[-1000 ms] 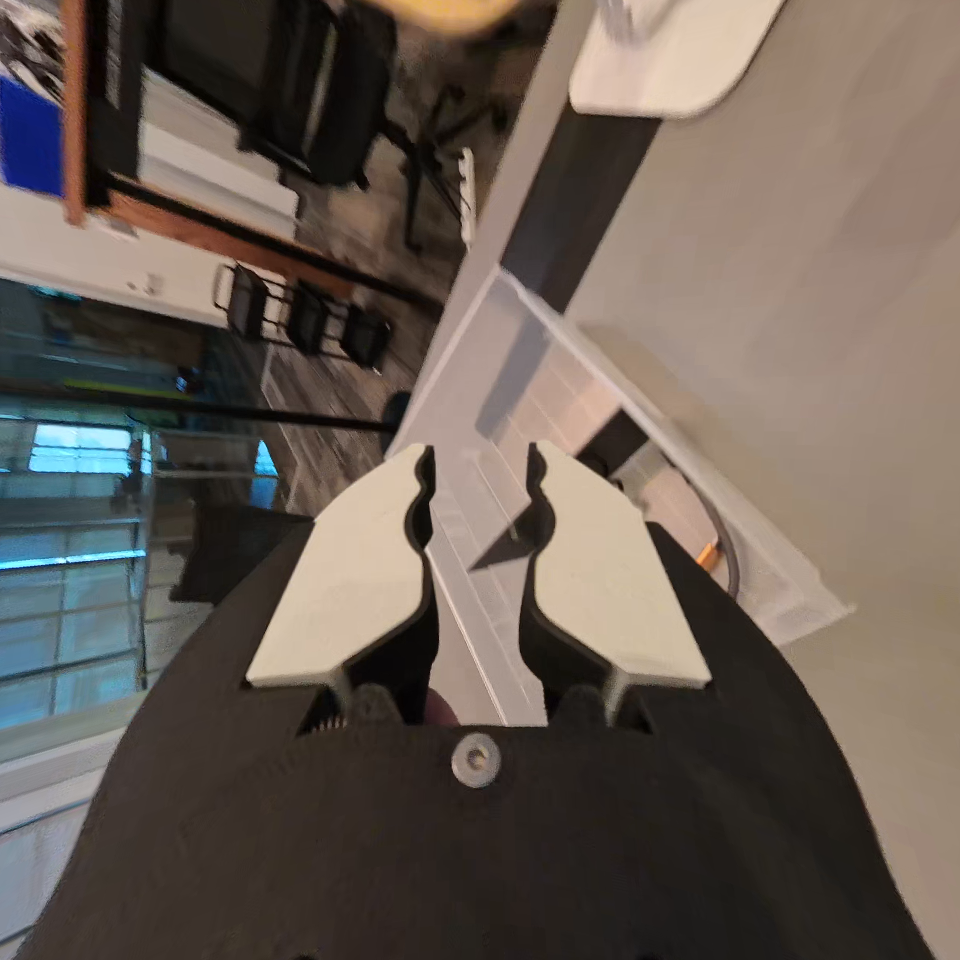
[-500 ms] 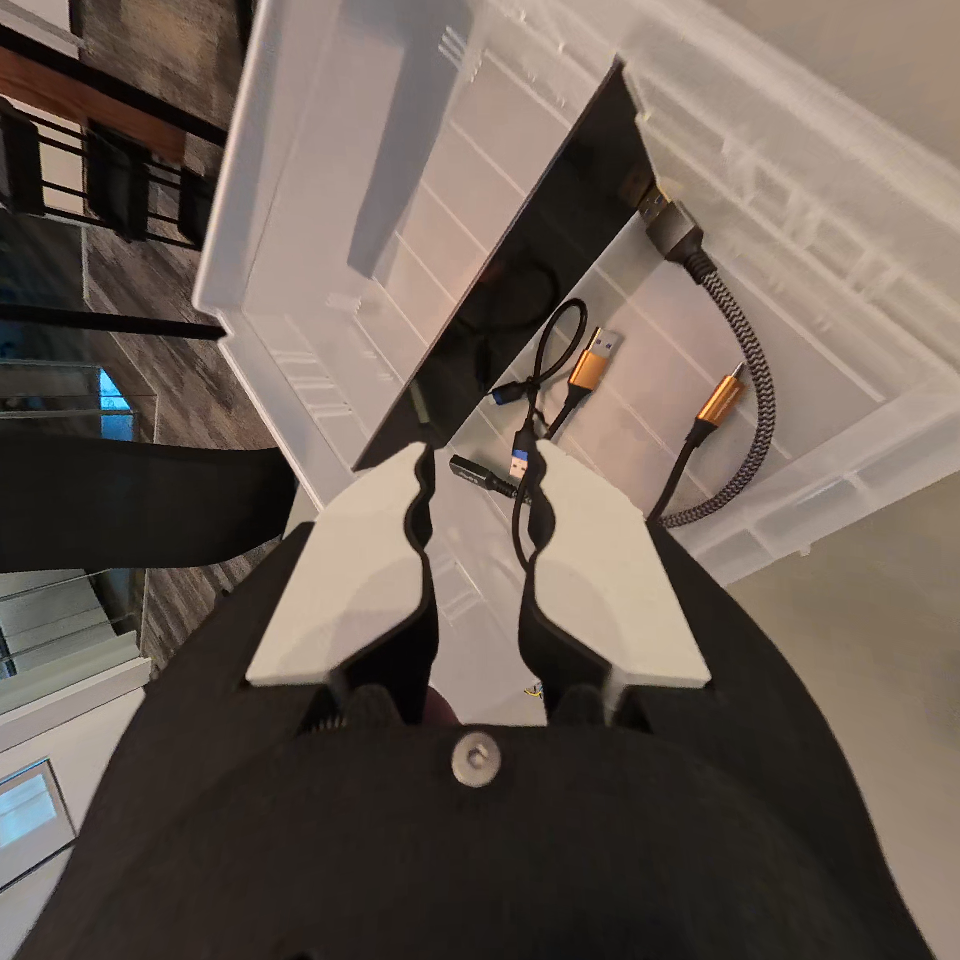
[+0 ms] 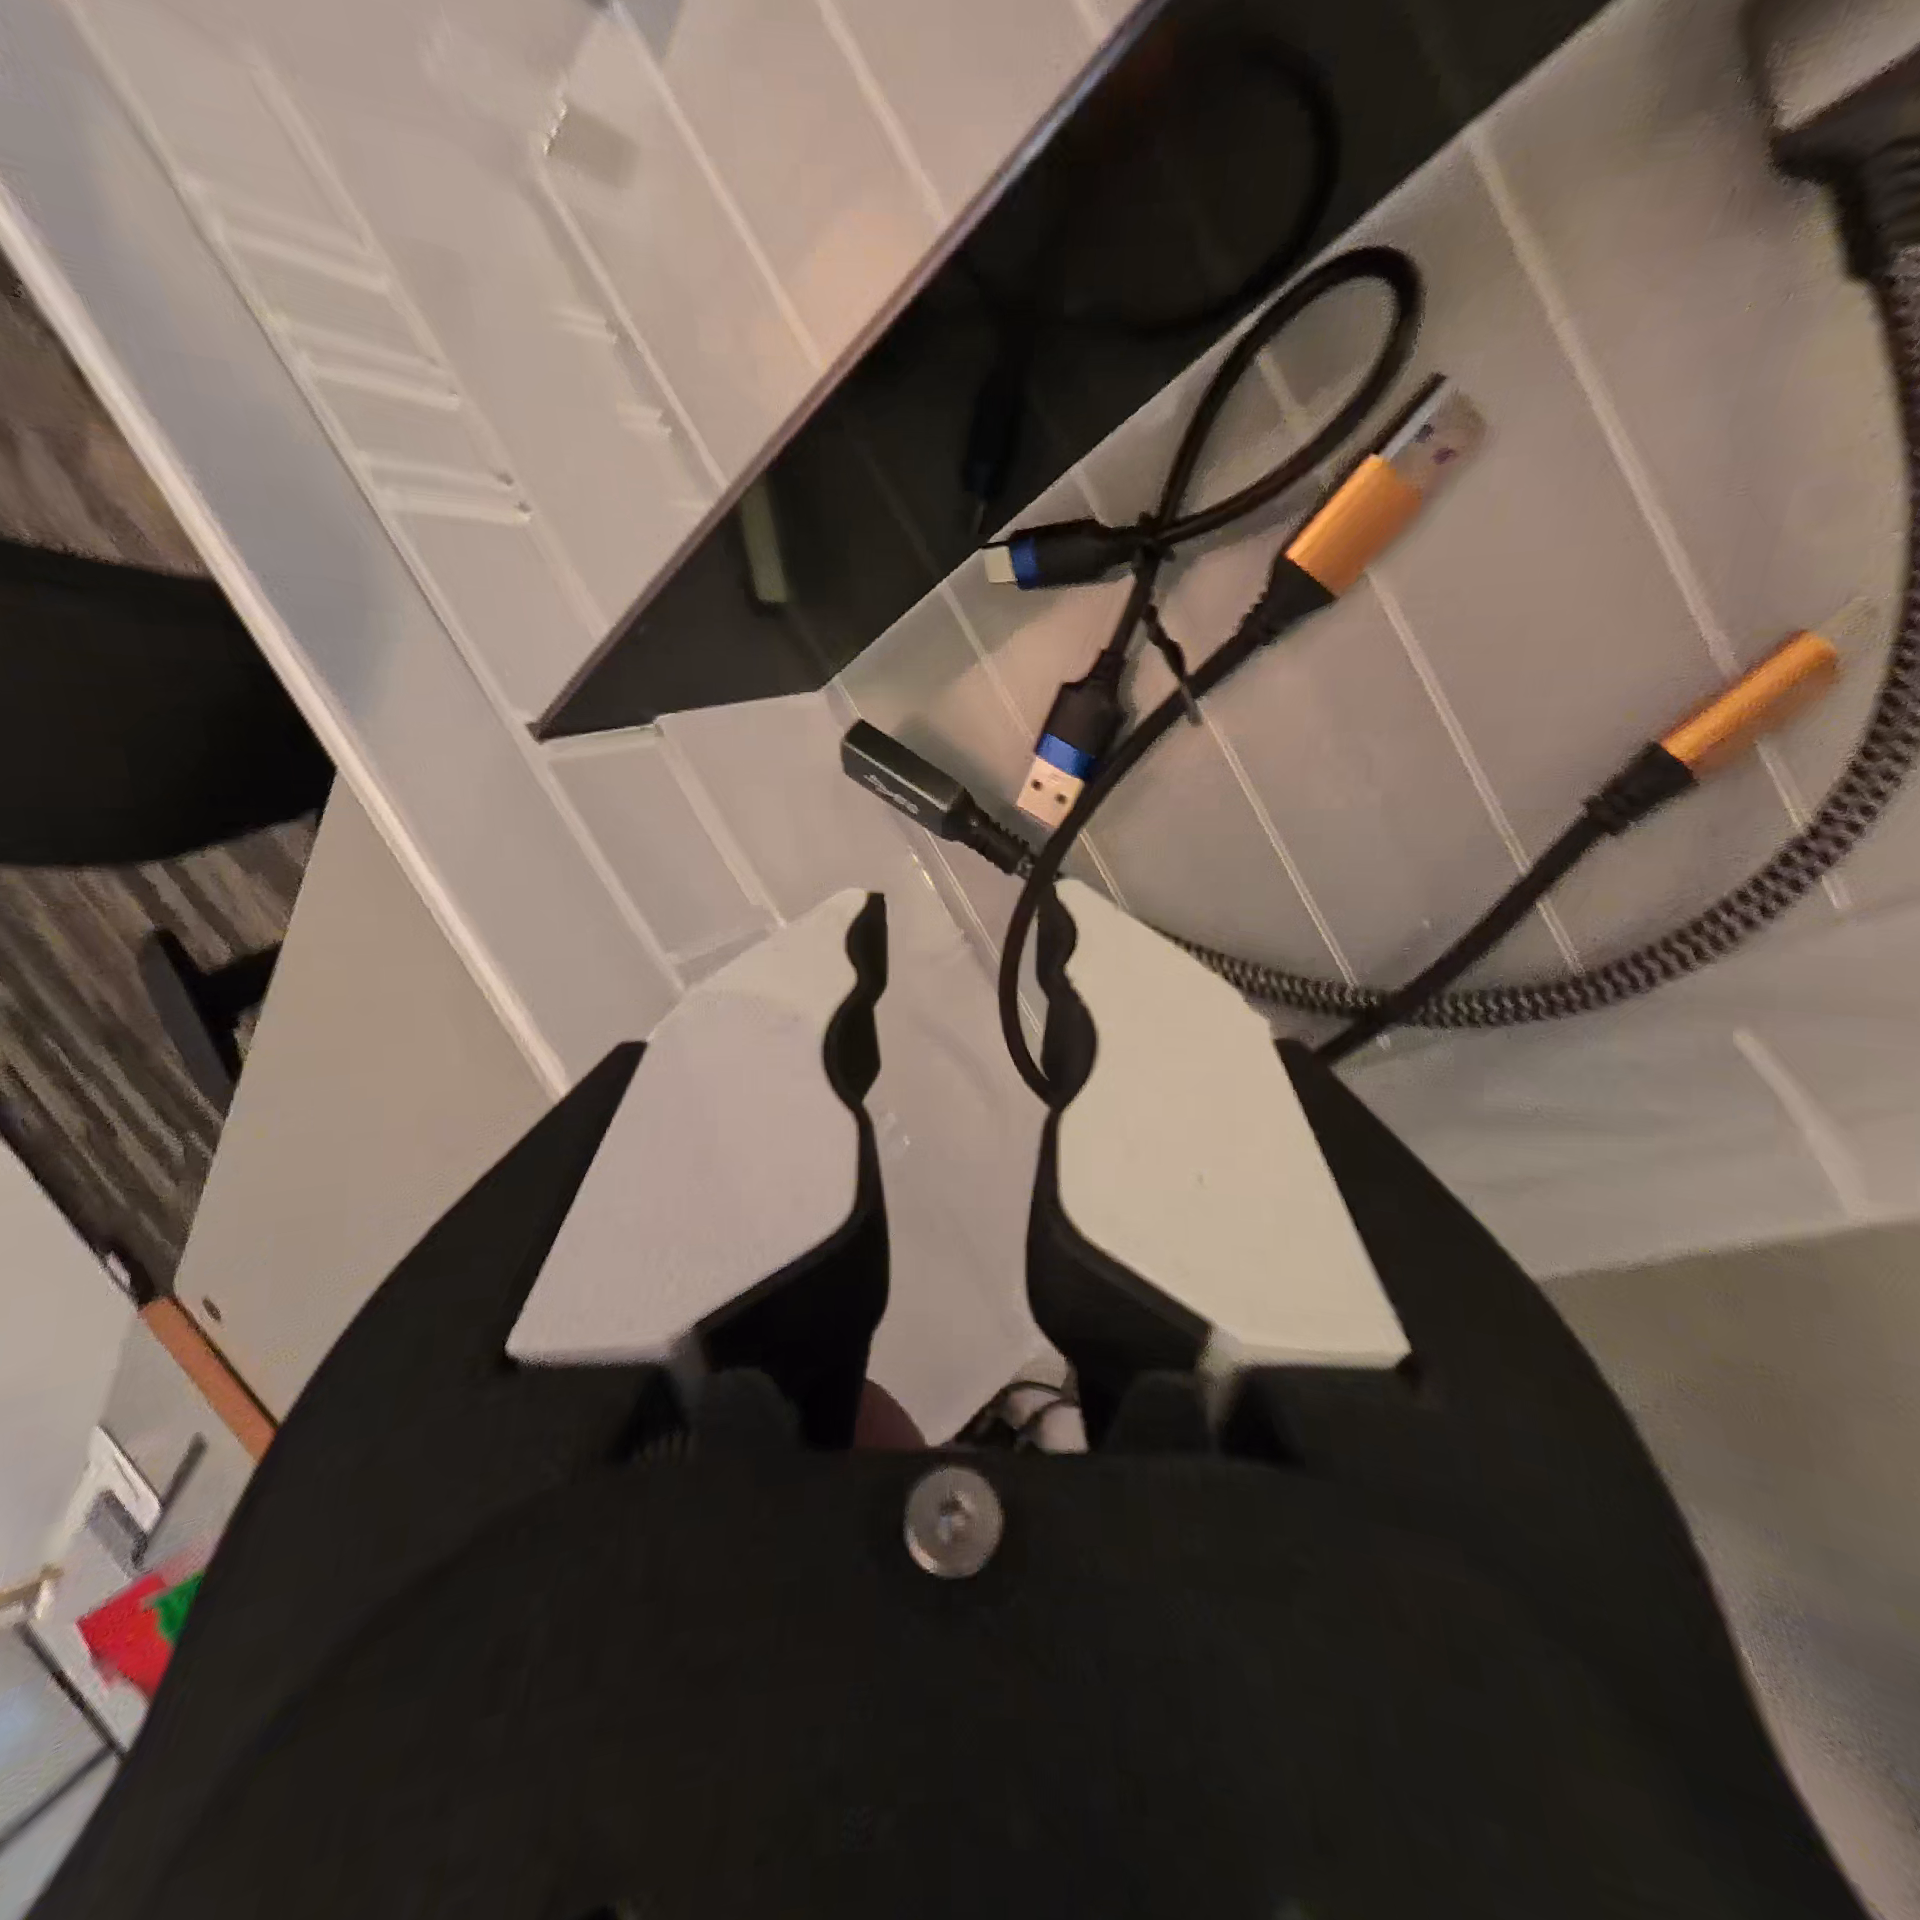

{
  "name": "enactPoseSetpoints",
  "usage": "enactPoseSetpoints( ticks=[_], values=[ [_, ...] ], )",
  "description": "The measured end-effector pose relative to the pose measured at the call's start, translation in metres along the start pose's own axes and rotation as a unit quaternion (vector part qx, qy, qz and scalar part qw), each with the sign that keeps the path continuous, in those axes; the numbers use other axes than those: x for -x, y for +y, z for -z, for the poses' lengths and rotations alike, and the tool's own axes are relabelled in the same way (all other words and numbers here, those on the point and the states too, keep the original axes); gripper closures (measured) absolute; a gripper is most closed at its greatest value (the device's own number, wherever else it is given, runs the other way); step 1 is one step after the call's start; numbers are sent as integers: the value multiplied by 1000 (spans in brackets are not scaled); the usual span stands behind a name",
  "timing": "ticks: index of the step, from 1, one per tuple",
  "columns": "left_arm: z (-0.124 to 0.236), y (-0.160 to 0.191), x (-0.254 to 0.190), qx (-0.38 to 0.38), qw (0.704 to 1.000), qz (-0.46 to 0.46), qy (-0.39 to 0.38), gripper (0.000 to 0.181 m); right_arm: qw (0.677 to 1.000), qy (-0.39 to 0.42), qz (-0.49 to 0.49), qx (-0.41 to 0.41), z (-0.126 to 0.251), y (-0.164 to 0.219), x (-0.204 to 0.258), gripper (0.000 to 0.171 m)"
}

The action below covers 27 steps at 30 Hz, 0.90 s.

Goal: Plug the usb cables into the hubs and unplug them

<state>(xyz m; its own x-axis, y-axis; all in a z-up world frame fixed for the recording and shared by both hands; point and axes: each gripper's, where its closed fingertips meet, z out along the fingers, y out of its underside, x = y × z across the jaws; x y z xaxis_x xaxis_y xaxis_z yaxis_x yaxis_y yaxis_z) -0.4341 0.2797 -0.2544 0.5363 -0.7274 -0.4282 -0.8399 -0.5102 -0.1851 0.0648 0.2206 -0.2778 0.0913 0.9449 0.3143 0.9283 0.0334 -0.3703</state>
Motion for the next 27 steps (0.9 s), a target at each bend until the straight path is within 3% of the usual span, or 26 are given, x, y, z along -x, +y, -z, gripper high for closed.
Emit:
enactPoseSetpoints(
  ticks=[8, 12, 20, 24, 27],
  values=[
    [-19, -14, 15, 72, 990, 109, -55, 163, 1000, 0, 4, -5, 0, -4, 1, 132],
    [-27, -5, 14, 109, 979, 163, -55, 149, 1000, 3, 6, -10, 2, -8, 1, 131],
    [-41, 3, 5, 120, 956, 267, -32, 153, 999, 9, 9, -29, 10, -16, 0, 131],
    [-49, 2, 8, 97, 938, 333, -20, 167, 999, 12, 15, -34, 14, -21, 1, 131],
    [-51, 4, 14, 90, 933, 348, -32, 169, 999, 18, 17, -39, 20, -23, 0, 131]
  ],
)
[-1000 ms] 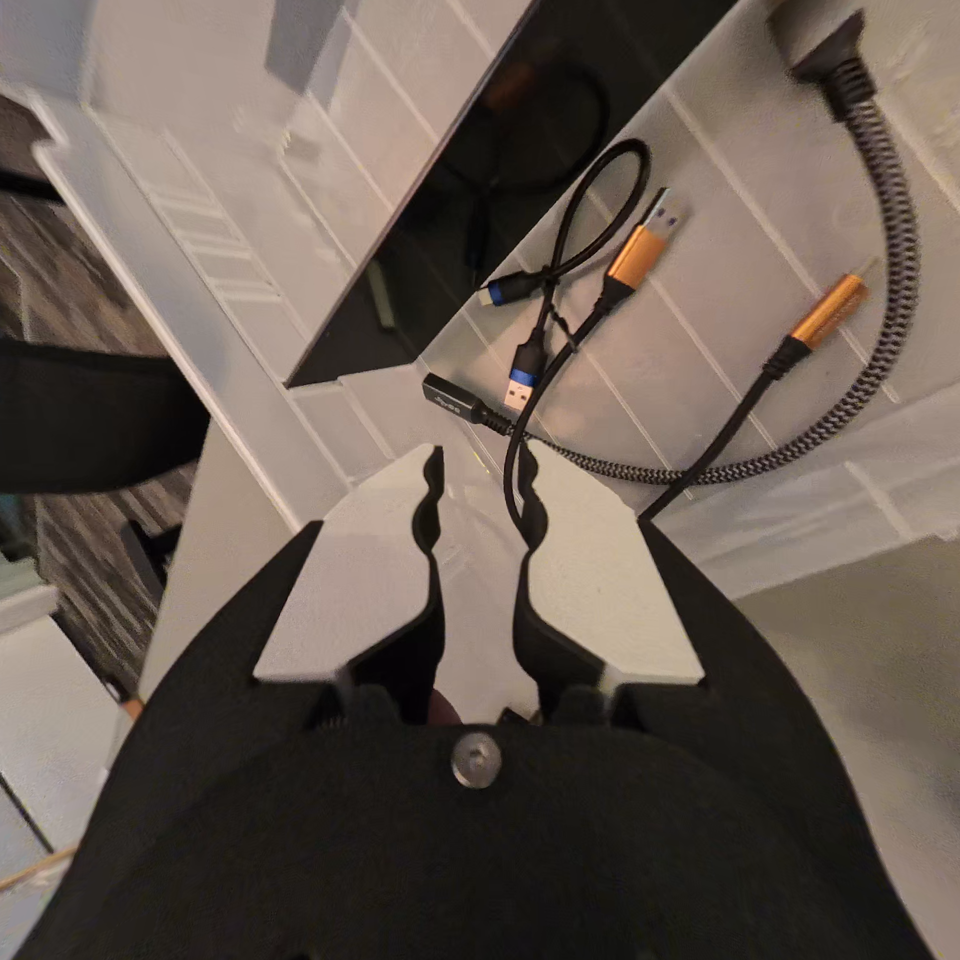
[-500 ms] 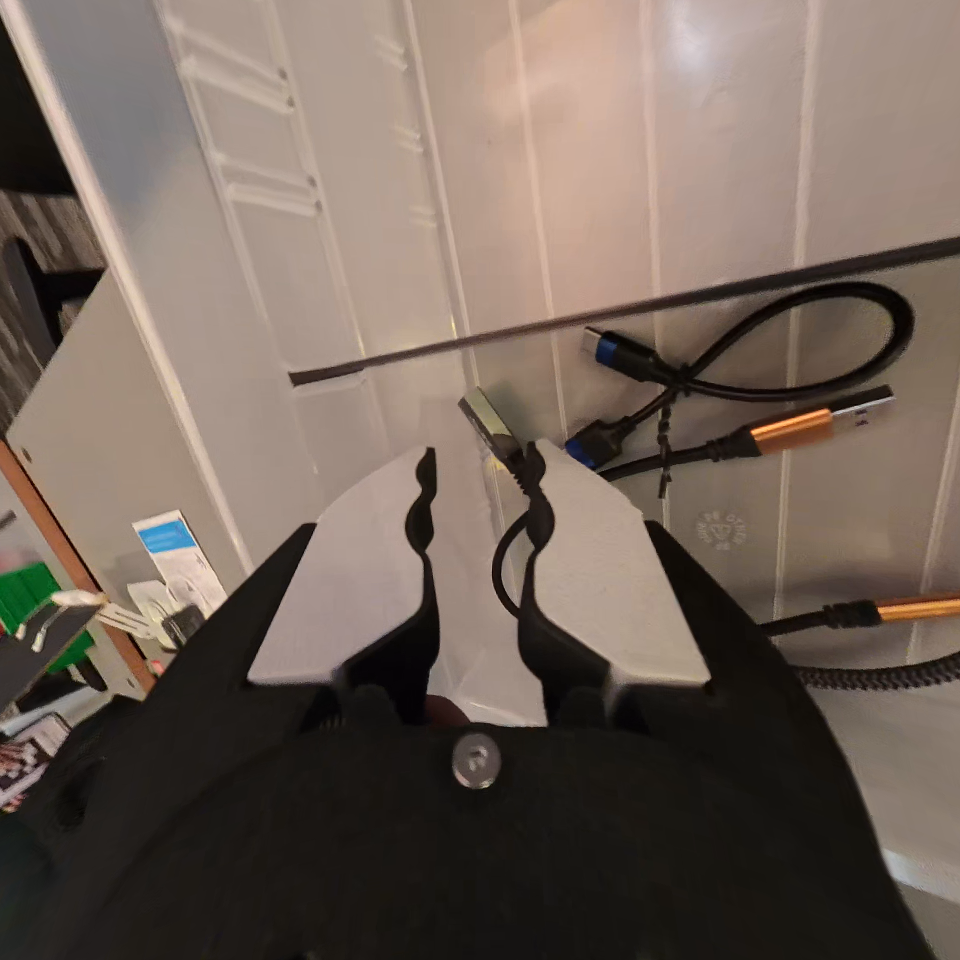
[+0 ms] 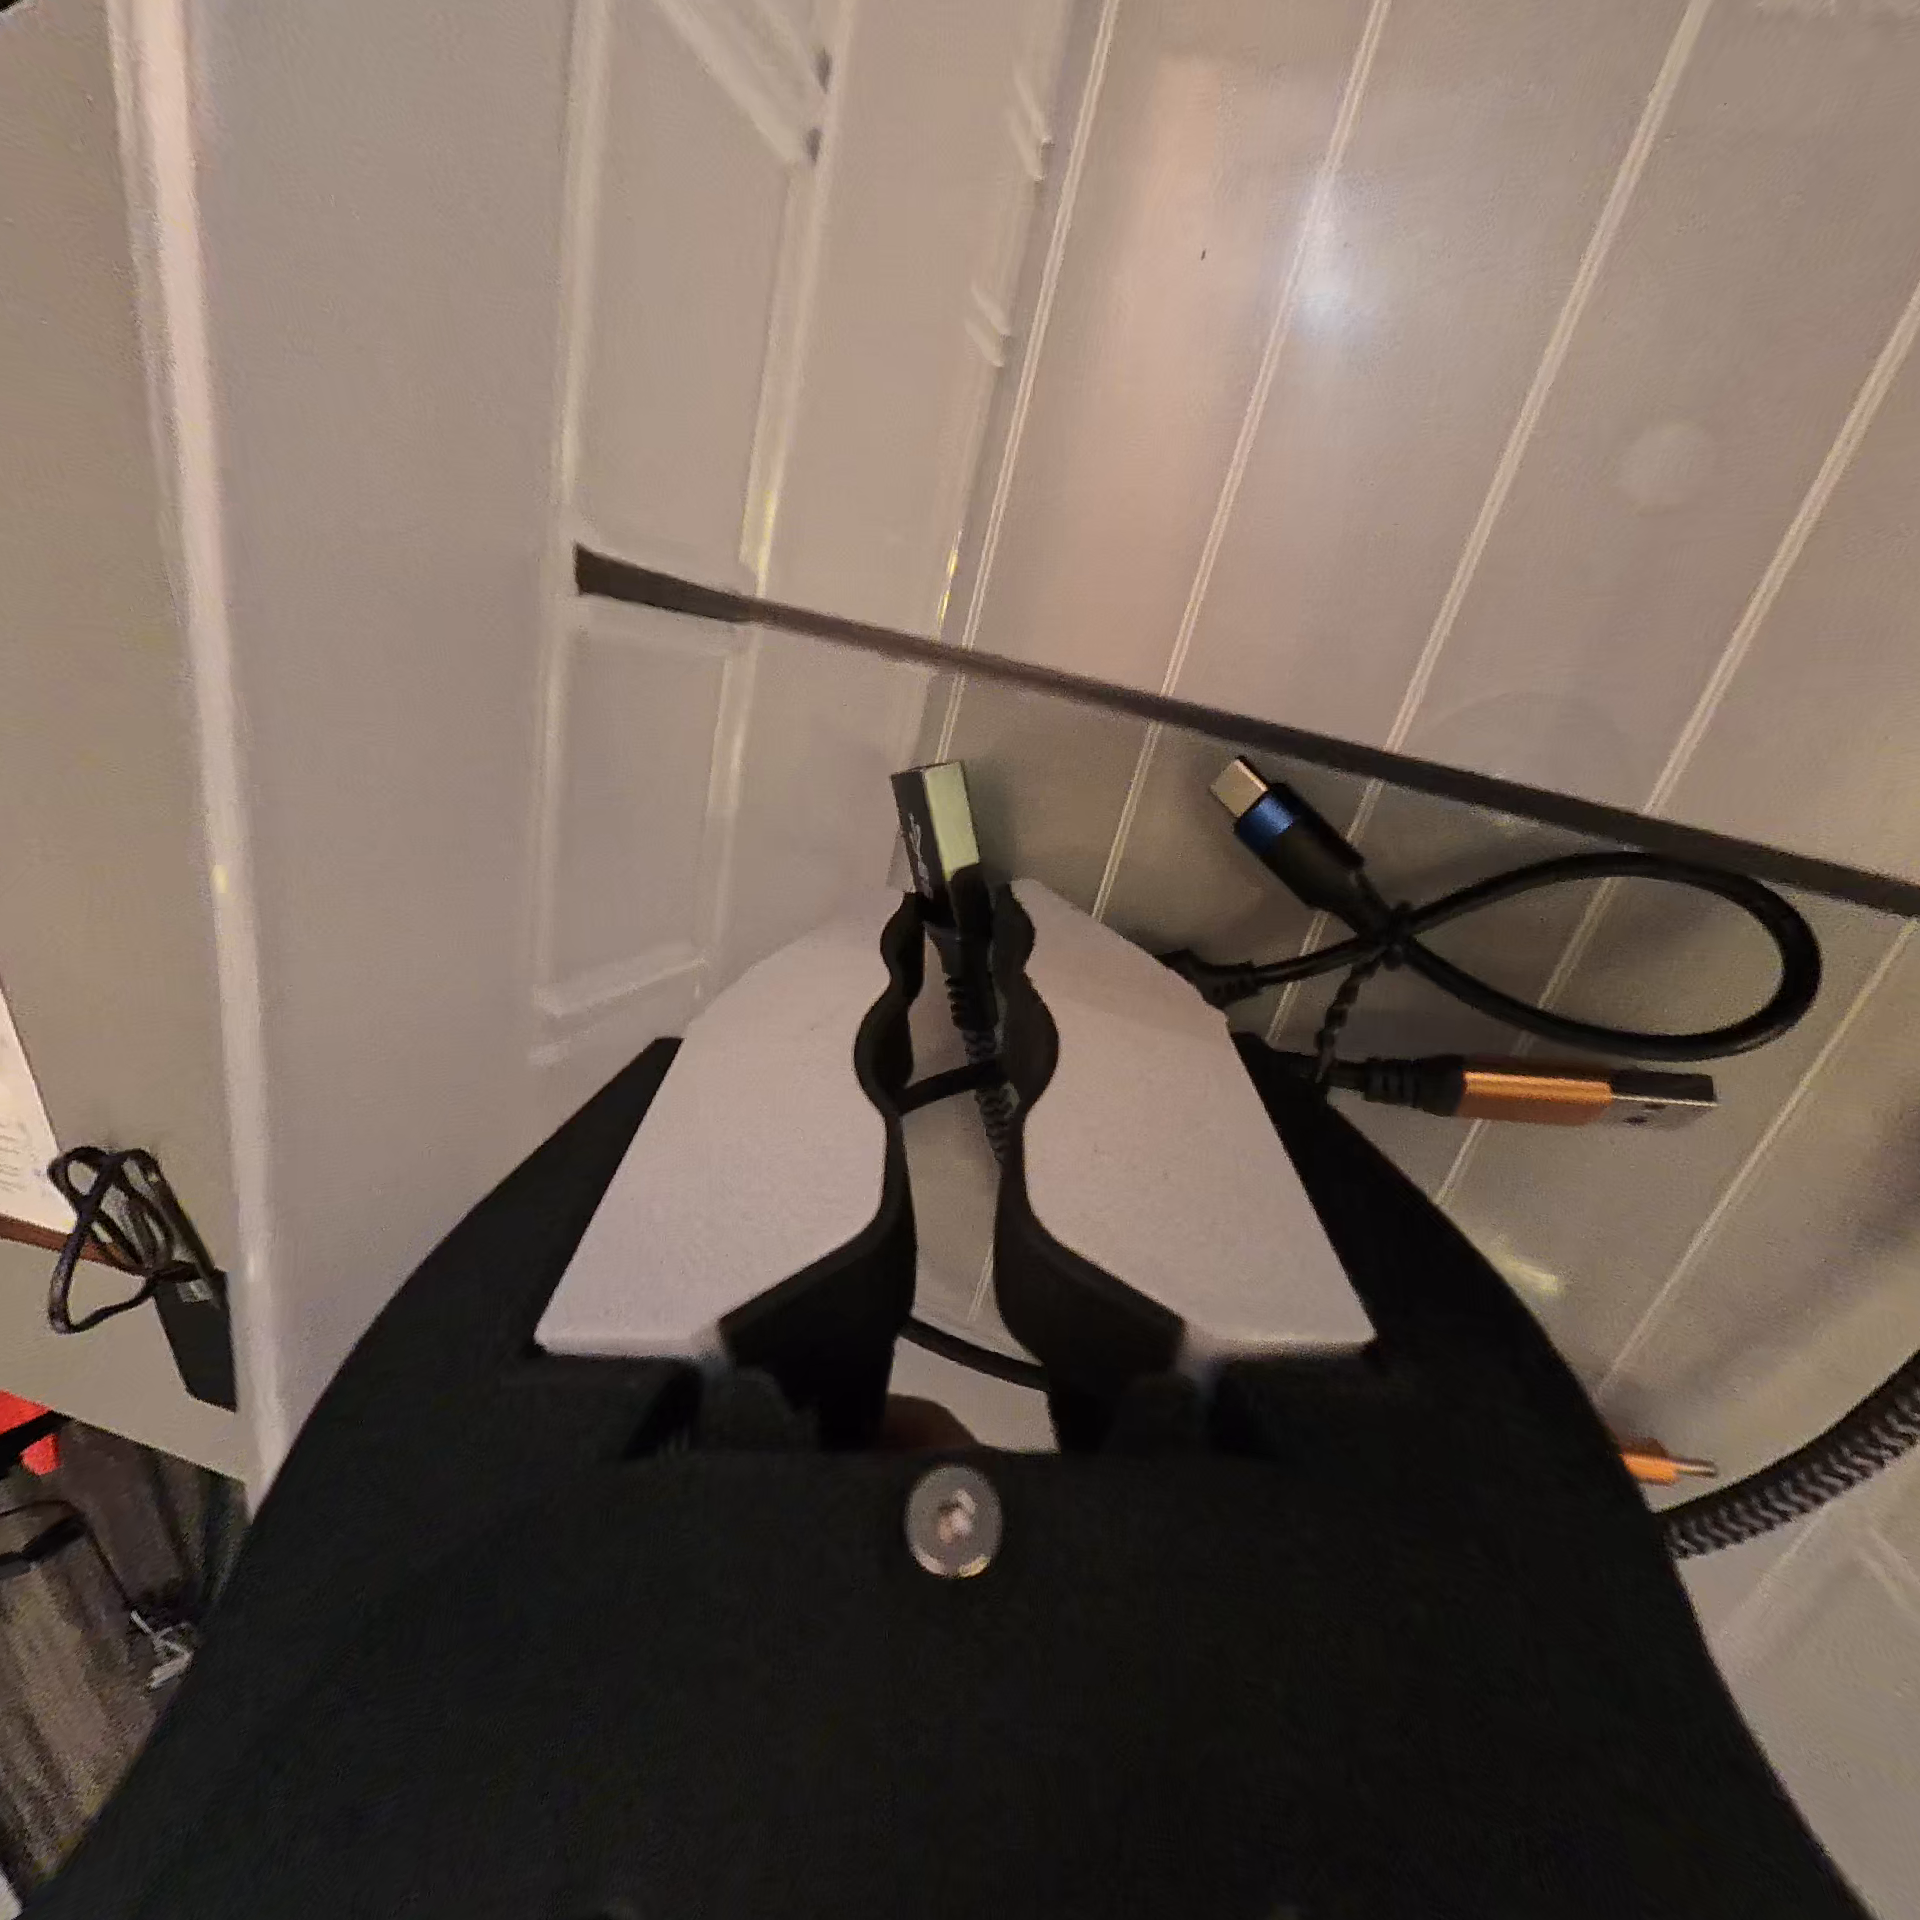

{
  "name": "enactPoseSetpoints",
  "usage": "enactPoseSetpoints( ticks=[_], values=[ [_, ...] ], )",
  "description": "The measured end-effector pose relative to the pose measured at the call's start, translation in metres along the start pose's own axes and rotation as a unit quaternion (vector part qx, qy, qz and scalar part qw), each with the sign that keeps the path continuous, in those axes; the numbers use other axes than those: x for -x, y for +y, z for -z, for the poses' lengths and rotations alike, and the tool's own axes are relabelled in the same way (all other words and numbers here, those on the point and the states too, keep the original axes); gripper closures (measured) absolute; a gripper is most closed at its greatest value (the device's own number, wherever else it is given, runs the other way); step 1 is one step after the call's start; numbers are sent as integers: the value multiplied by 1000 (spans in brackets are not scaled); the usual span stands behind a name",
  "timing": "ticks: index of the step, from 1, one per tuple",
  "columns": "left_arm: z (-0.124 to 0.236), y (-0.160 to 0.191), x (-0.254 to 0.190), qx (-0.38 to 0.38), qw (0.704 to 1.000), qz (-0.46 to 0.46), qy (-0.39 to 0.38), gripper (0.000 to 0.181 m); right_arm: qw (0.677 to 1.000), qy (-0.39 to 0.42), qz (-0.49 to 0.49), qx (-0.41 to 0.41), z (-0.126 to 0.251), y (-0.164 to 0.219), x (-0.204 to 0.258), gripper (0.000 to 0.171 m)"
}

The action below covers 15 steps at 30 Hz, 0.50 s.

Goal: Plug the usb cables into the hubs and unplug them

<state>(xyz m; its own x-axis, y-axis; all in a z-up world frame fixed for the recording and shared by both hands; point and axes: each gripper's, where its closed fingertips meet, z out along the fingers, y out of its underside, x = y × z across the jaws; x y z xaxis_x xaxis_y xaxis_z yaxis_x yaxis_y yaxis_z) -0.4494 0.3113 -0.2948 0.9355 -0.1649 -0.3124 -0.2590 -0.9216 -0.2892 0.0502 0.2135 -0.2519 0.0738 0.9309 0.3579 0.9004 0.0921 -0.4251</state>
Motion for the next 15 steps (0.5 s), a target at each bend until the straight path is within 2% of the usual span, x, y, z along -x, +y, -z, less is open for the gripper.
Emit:
enactPoseSetpoints(
  ticks=[4, 7, 10, 13, 15],
  values=[
    [2, 0, -4, -13, 1000, -14, 16, 171, 1000, 9, 0, -8, 8, -3, -3, 131],
    [14, -7, -3, -54, 998, -15, 19, 171, 1000, 13, 1, -12, 12, -4, -5, 131],
    [36, -23, -10, -125, 991, -6, 49, 172, 1000, 16, 0, -14, 14, -4, -6, 131],
    [60, -35, -8, -189, 981, -19, 43, 172, 1000, 17, 1, -16, 15, -5, -7, 131],
    [84, -48, -13, -257, 964, -28, 58, 172, 1000, 18, 1, -17, 16, -5, -7, 131]
  ],
)
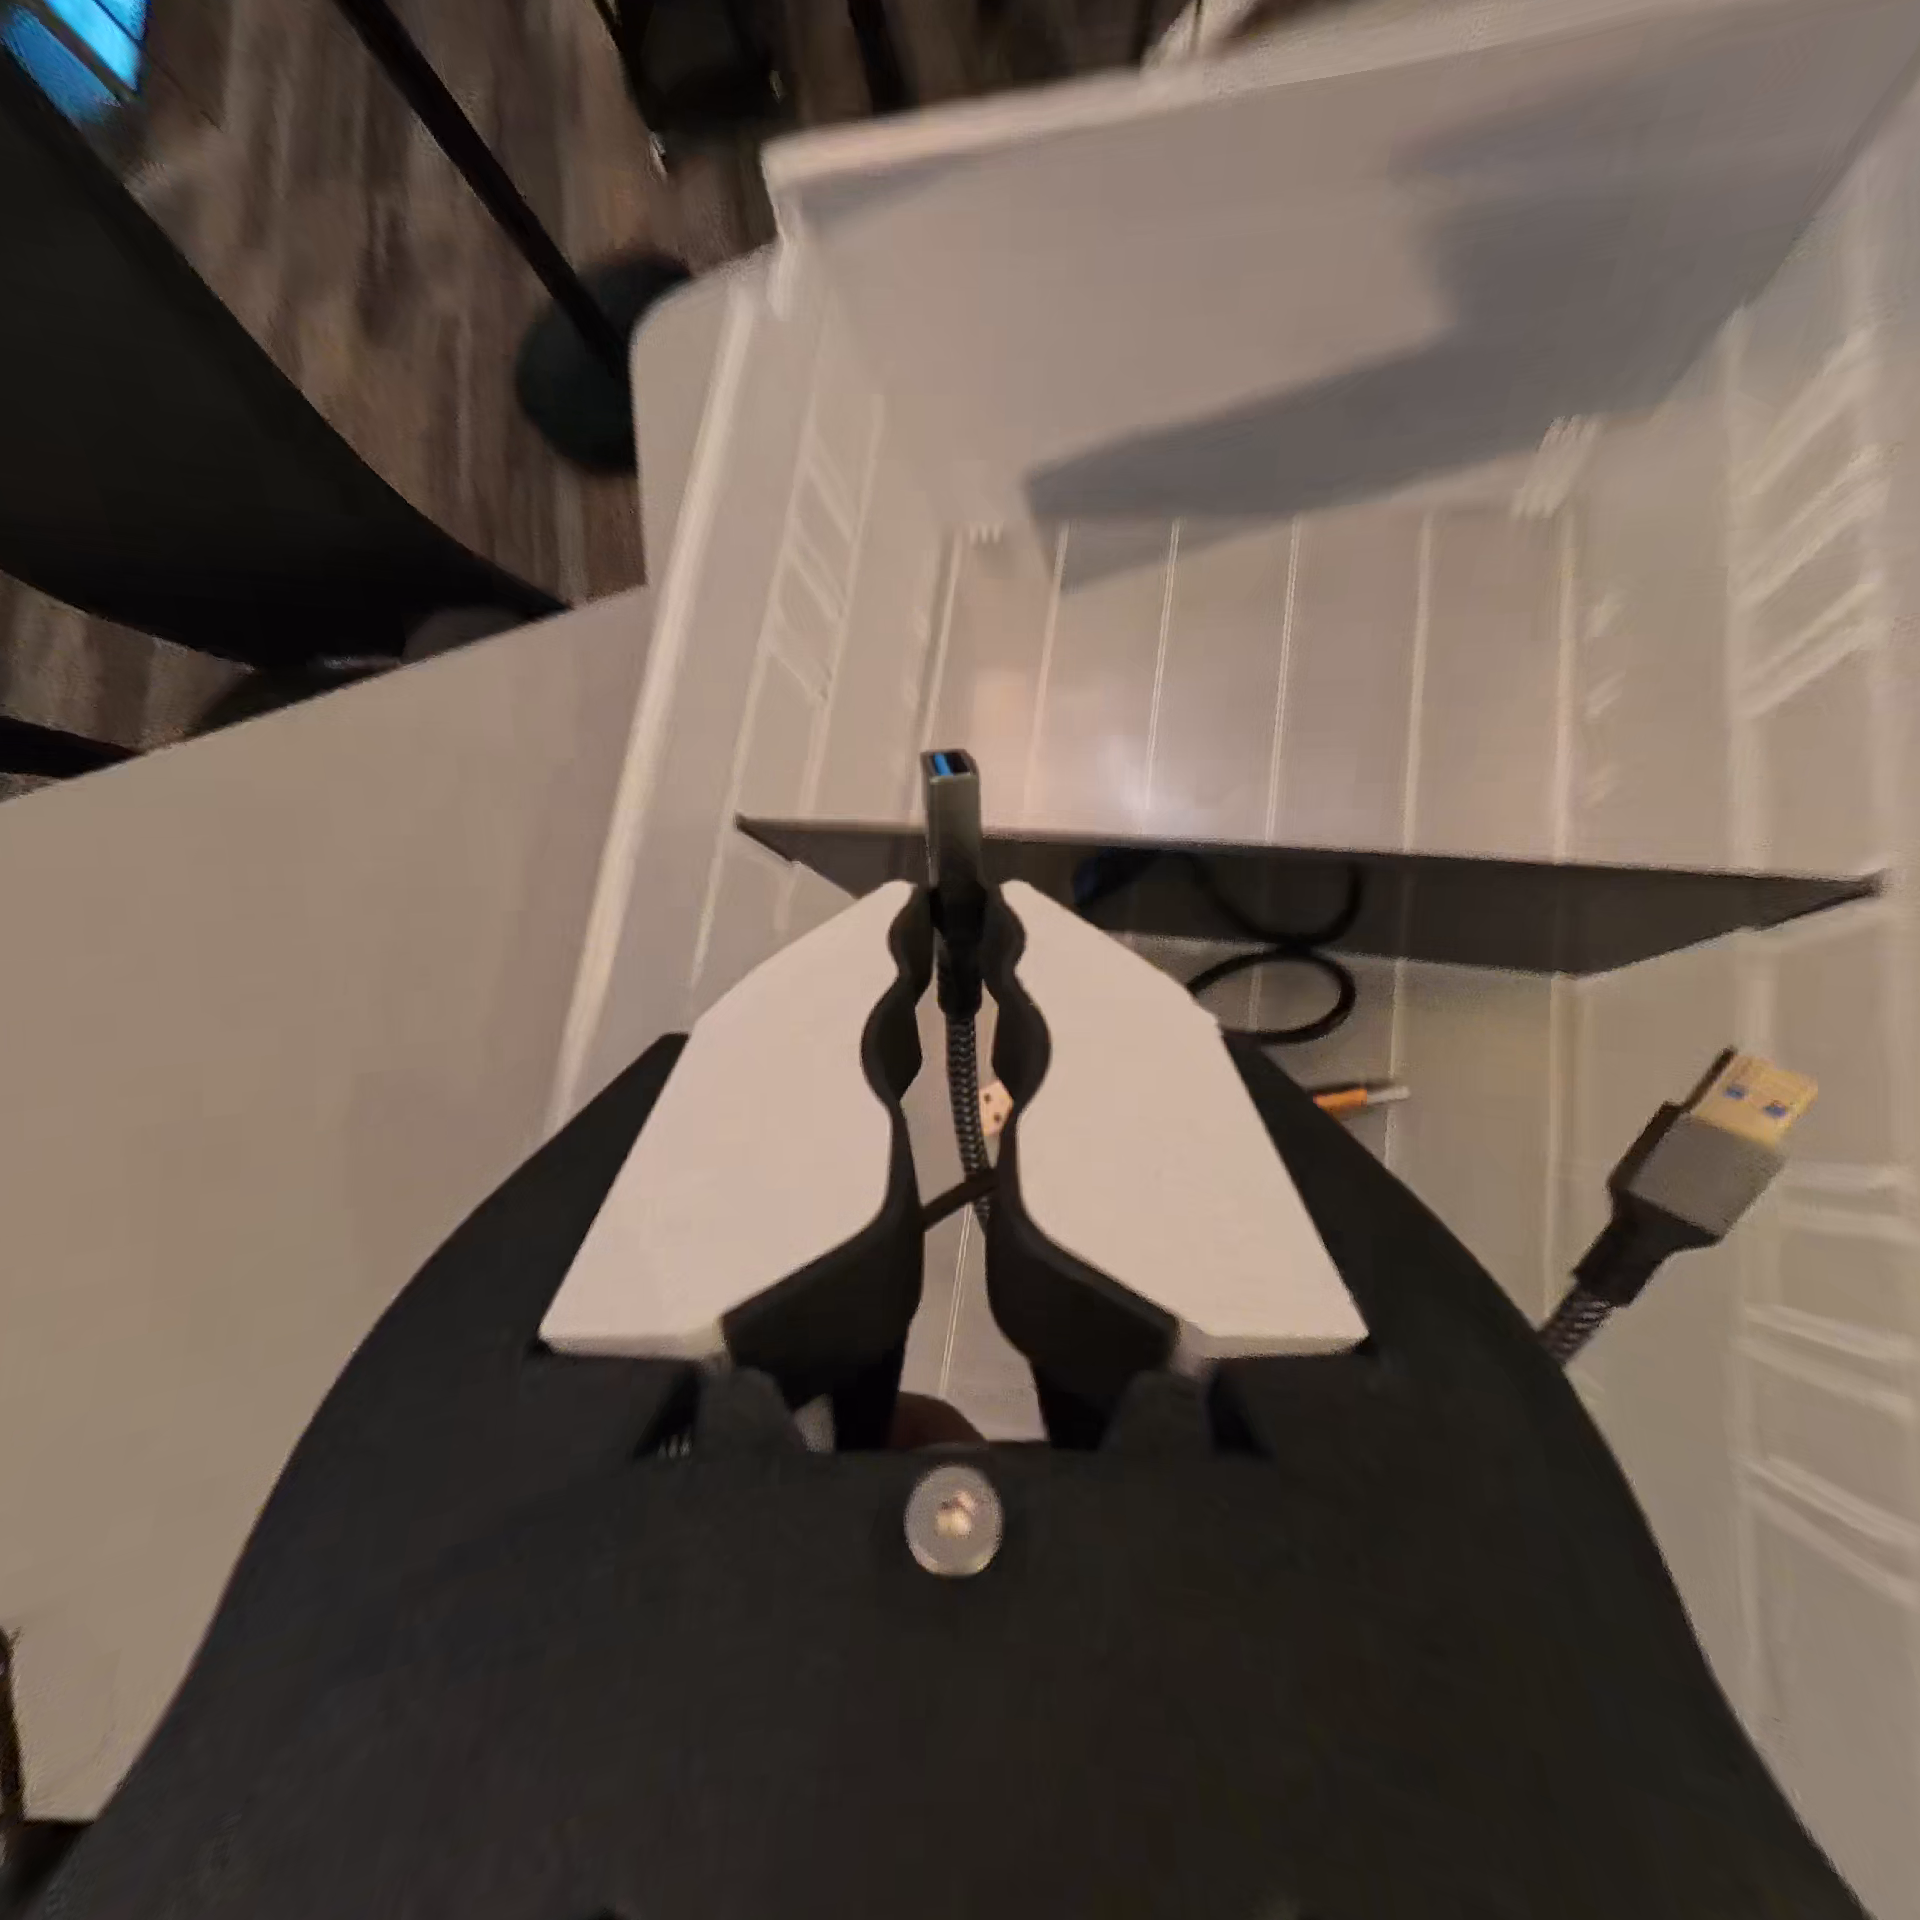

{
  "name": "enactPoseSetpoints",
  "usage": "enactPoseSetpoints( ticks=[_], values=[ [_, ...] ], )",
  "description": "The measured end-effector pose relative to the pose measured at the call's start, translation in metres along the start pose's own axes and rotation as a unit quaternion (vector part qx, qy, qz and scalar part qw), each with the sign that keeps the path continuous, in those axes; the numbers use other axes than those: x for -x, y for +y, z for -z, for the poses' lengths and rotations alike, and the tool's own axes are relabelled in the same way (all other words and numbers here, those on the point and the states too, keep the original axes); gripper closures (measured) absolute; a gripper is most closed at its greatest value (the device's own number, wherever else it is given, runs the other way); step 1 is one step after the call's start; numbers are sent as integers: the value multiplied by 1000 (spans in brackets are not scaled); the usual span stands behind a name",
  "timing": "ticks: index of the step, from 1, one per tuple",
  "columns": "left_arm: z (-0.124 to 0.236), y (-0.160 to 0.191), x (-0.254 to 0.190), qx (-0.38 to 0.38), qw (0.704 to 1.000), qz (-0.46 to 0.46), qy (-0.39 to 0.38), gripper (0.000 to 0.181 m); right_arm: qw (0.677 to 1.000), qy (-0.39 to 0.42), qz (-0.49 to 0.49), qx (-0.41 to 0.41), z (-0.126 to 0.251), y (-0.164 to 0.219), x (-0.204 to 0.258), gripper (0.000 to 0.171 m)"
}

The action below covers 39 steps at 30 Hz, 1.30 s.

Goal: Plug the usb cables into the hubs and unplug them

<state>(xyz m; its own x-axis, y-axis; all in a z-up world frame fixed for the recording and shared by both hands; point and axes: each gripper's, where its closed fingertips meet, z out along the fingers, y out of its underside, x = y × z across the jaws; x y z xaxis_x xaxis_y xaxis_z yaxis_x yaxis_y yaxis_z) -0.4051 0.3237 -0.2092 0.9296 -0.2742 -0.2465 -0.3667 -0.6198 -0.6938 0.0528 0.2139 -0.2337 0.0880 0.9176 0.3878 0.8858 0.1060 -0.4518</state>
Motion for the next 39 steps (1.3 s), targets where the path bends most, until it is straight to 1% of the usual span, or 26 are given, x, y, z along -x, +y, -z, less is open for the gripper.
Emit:
enactPoseSetpoints(
  ticks=[1, 3, 5, 6, 8, 10, 12, 15, 19, 20, 24, 27, 31, 36, 39],
  values=[
    [7, -8, 3, -22, 1000, 1, -11, 172, 1000, 1, 0, 0, 0, 0, 0, 131],
    [21, -28, 0, -78, 996, -34, -19, 172, 1000, 3, 1, -2, 1, -1, -1, 131],
    [31, -41, -1, -109, 991, -66, -44, 172, 1000, 4, 2, -2, 2, -2, -1, 130],
    [36, -49, -6, -137, 986, -90, -44, 172, 1000, 5, 3, -2, 2, -2, -1, 131],
    [45, -59, -2, -153, 978, -117, -84, 171, 1000, 7, 5, -4, 4, -3, -1, 131],
    [57, -75, -9, -195, 963, -156, -100, 172, 1000, 10, 6, -5, 6, -4, -2, 131],
    [64, -83, -7, -200, 949, -198, -140, 172, 1000, 13, 6, -6, 8, -4, -4, 131],
    [72, -93, -9, -197, 927, -266, -178, 172, 1000, 17, 7, -9, 10, -5, -5, 131],
    [87, -105, -2, -198, 898, -324, -224, 172, 1000, 25, 10, -9, 14, -6, -7, 131],
    [92, -109, 0, -200, 889, -336, -238, 172, 1000, 27, 11, -11, 15, -7, -8, 131],
    [122, -126, 5, -230, 878, -332, -257, 172, 999, 38, 11, -29, 19, -15, -11, 130],
    [154, -146, 0, -276, 882, -291, -247, 172, 997, 59, 14, -55, 26, -28, -16, 129],
    [185, -173, -30, -309, 893, -250, -213, 172, 987, 109, 42, -113, 40, -62, -22, 126],
    [203, -209, -94, -332, 905, -224, -145, 172, 968, 159, 118, -153, 58, -97, -15, 114],
    [205, -228, -139, -344, 909, -217, -93, 172, 954, 186, 152, -181, 72, -116, -10, 112]
  ],
)
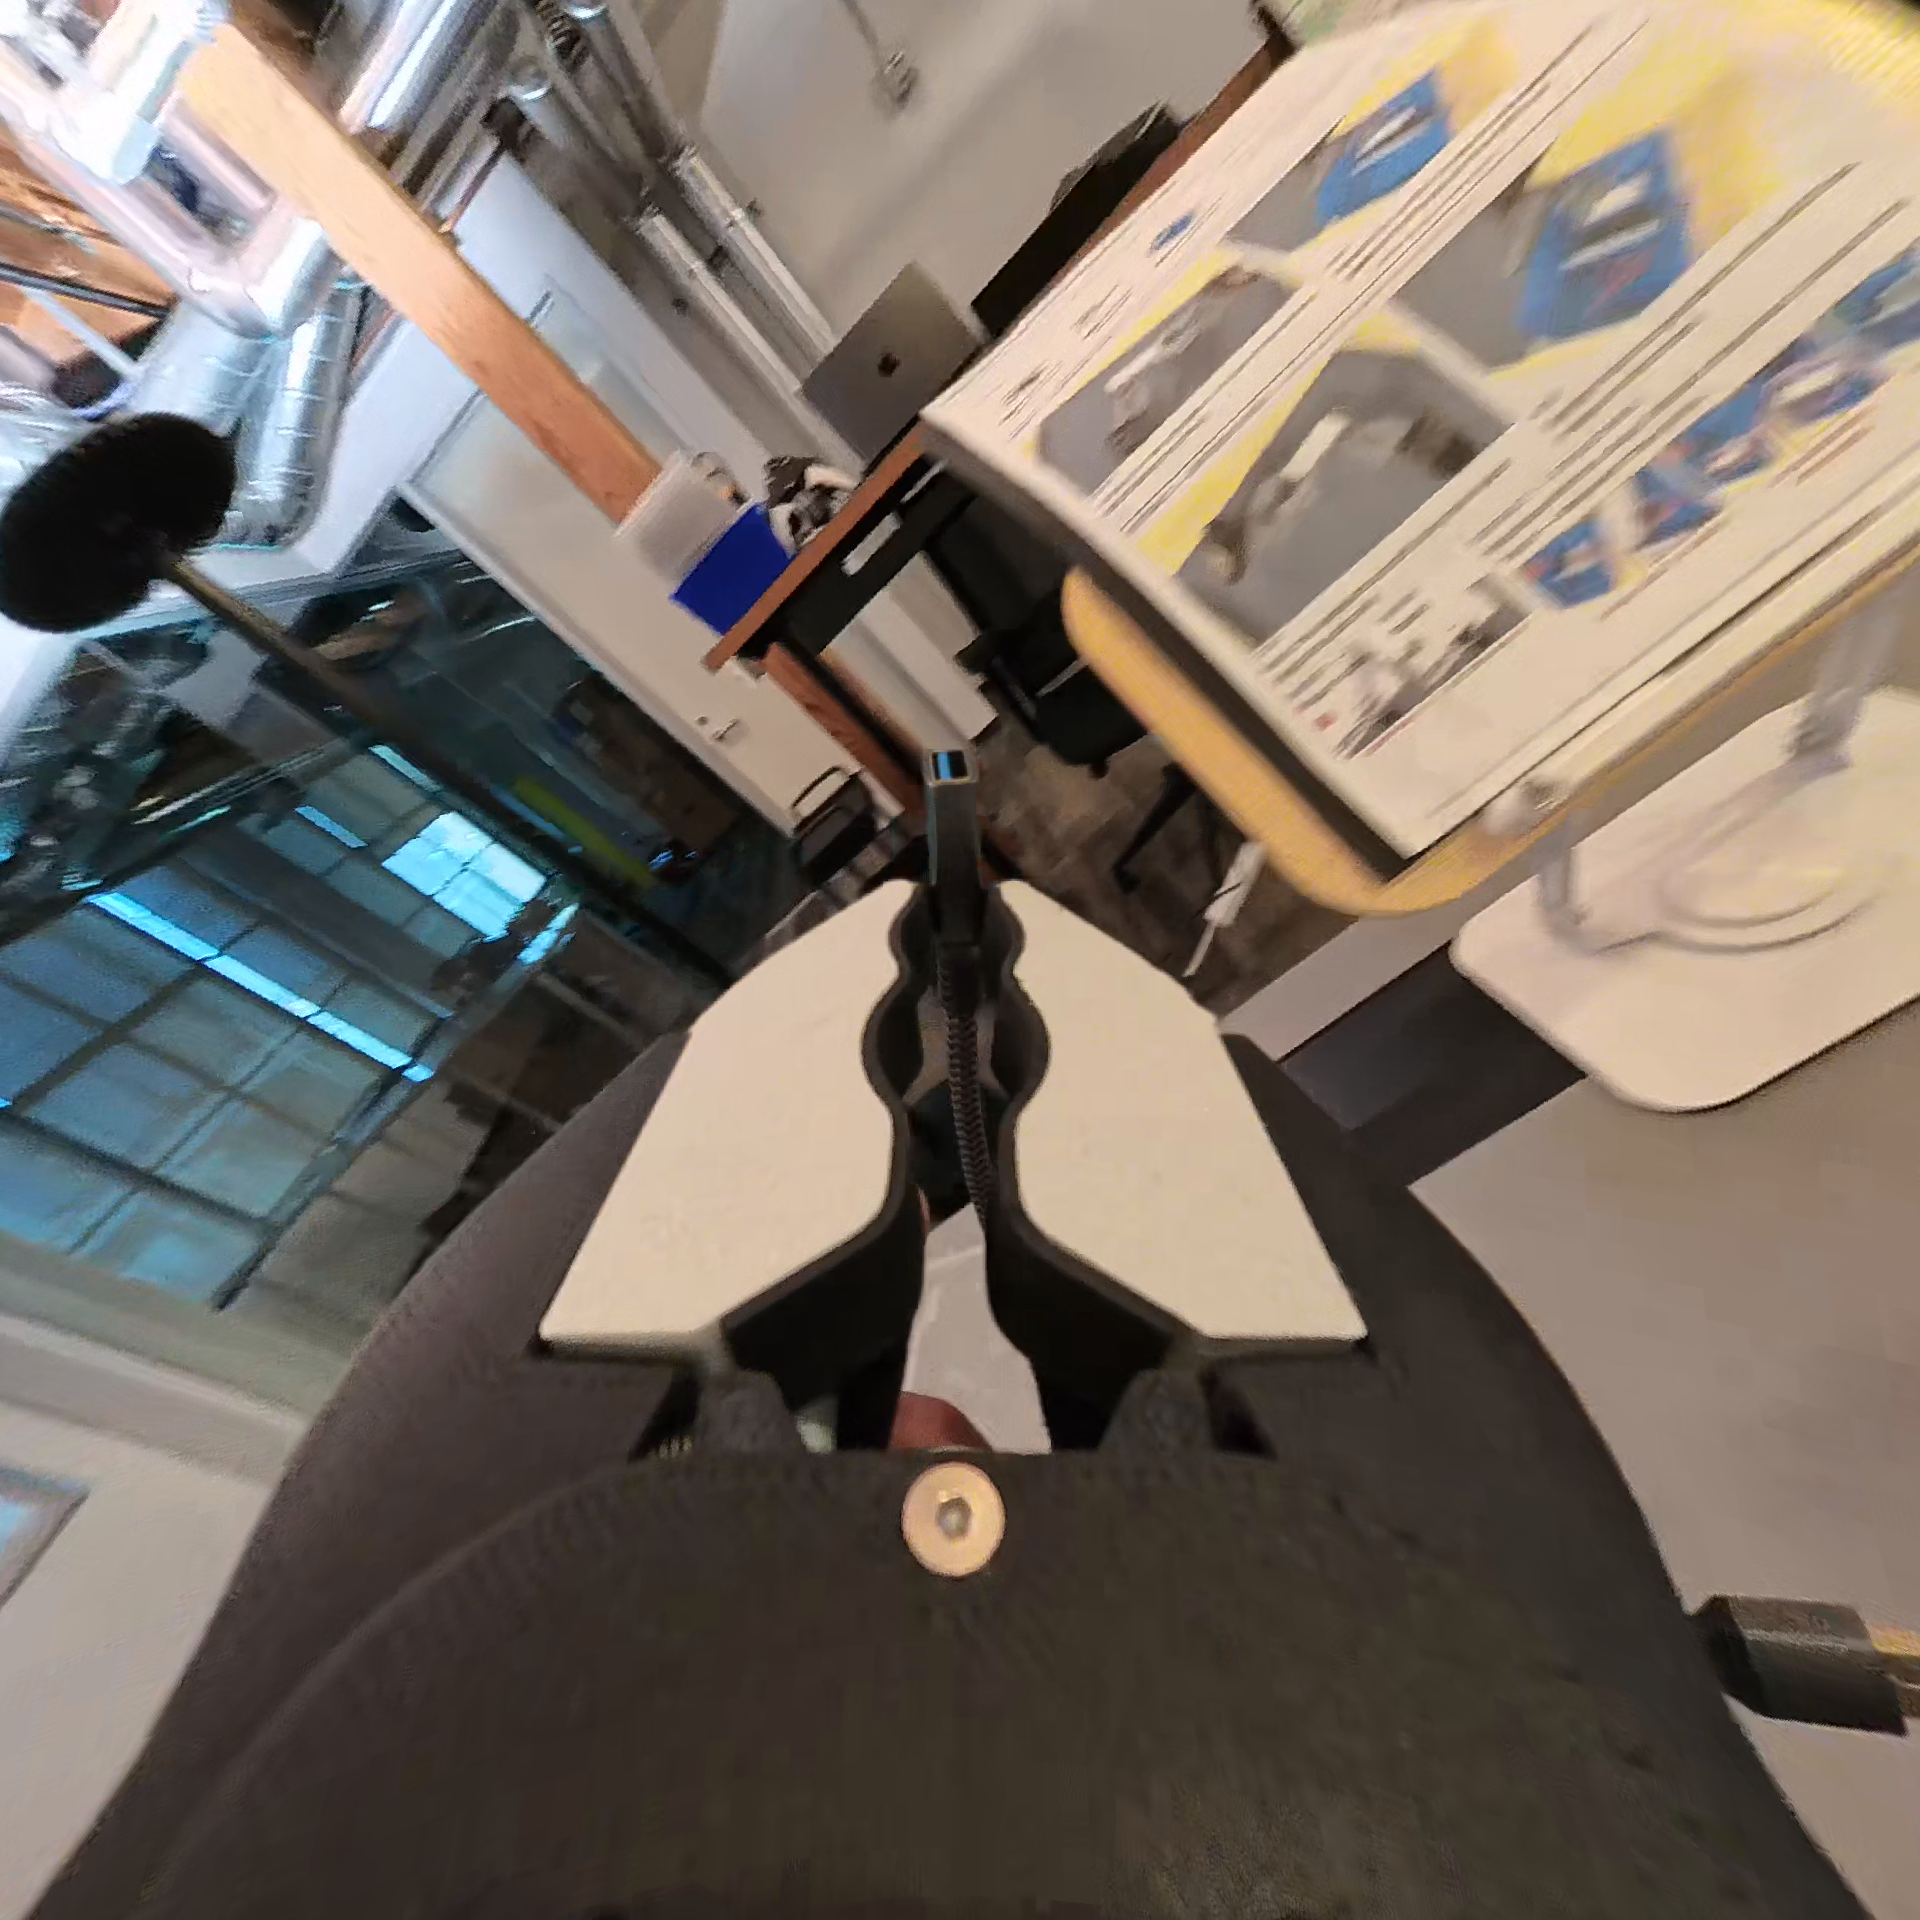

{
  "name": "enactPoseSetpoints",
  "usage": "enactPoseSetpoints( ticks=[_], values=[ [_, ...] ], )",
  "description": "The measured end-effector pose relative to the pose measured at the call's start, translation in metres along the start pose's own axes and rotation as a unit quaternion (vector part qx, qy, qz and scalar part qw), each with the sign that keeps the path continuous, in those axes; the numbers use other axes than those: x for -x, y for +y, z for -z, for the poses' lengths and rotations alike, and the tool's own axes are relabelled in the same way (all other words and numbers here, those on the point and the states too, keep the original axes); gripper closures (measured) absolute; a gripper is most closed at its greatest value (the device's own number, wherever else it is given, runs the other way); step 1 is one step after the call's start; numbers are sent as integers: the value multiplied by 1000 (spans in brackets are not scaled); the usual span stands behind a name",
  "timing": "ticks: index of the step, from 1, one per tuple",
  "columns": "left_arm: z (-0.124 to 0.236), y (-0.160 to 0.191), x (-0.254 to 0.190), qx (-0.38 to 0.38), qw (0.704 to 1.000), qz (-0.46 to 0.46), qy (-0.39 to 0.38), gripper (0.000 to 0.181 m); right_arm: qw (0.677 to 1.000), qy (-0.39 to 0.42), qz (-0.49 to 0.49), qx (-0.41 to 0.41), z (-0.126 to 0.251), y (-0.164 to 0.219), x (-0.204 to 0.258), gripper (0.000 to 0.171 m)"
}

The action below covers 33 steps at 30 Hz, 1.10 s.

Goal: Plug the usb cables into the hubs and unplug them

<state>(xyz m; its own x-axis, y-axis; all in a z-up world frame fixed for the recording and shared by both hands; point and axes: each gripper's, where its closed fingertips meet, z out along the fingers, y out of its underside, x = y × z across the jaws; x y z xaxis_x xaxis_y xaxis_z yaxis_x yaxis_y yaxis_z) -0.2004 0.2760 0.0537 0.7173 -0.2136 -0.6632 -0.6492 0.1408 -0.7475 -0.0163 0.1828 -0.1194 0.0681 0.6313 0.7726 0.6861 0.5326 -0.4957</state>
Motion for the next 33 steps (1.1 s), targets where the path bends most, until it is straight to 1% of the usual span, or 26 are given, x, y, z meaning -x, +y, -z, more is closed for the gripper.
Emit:
enactPoseSetpoints(
  ticks=[4, 7, 9, 10, 15, 18, 21, 22, 23, 24, 25, 27, 29, 30, 33],
  values=[
    [-21, -25, -47, 2, 996, 46, 74, 171, 997, 36, 63, -21, 4, -23, -2, 113],
    [-40, -27, -82, 38, 985, 73, 149, 172, 987, 73, 143, -7, 5, -34, -1, 113],
    [-50, -29, -105, 66, 971, 95, 208, 171, 977, 95, 191, 6, 3, -40, 0, 112],
    [-54, -31, -112, 75, 966, 103, 225, 171, 970, 106, 219, 16, 1, -42, 2, 110],
    [-67, -34, -145, 141, 943, 88, 288, 172, 946, 138, 294, 18, -10, -60, 13, 108],
    [-70, -36, -162, 167, 936, 66, 303, 172, 939, 130, 318, 26, -18, -60, 23, 115],
    [-70, -37, -177, 187, 928, 52, 319, 172, 937, 126, 325, 28, -23, -61, 29, 130],
    [-70, -38, -180, 190, 926, 53, 323, 172, 936, 127, 327, 30, -25, -61, 30, 141],
    [-70, -39, -182, 192, 925, 51, 325, 172, 936, 124, 327, 30, -26, -61, 32, 155],
    [-71, -40, -184, 192, 924, 50, 326, 172, 937, 124, 324, 33, -27, -60, 32, 164],
    [-71, -40, -185, 194, 924, 51, 326, 172, 939, 123, 319, 39, -28, -59, 31, 164],
    [-72, -38, -187, 198, 921, 48, 332, 172, 950, 114, 288, 25, -26, -61, 31, 165],
    [-74, -34, -188, 202, 921, 38, 332, 172, 966, 103, 238, 5, -20, -63, 26, 165],
    [-77, -34, -187, 192, 925, 28, 326, 172, 972, 100, 211, -9, -16, -65, 22, 165],
    [-77, -36, -189, 179, 926, 32, 331, 171, 988, 81, 112, -63, -2, -72, 11, 165]
  ],
)
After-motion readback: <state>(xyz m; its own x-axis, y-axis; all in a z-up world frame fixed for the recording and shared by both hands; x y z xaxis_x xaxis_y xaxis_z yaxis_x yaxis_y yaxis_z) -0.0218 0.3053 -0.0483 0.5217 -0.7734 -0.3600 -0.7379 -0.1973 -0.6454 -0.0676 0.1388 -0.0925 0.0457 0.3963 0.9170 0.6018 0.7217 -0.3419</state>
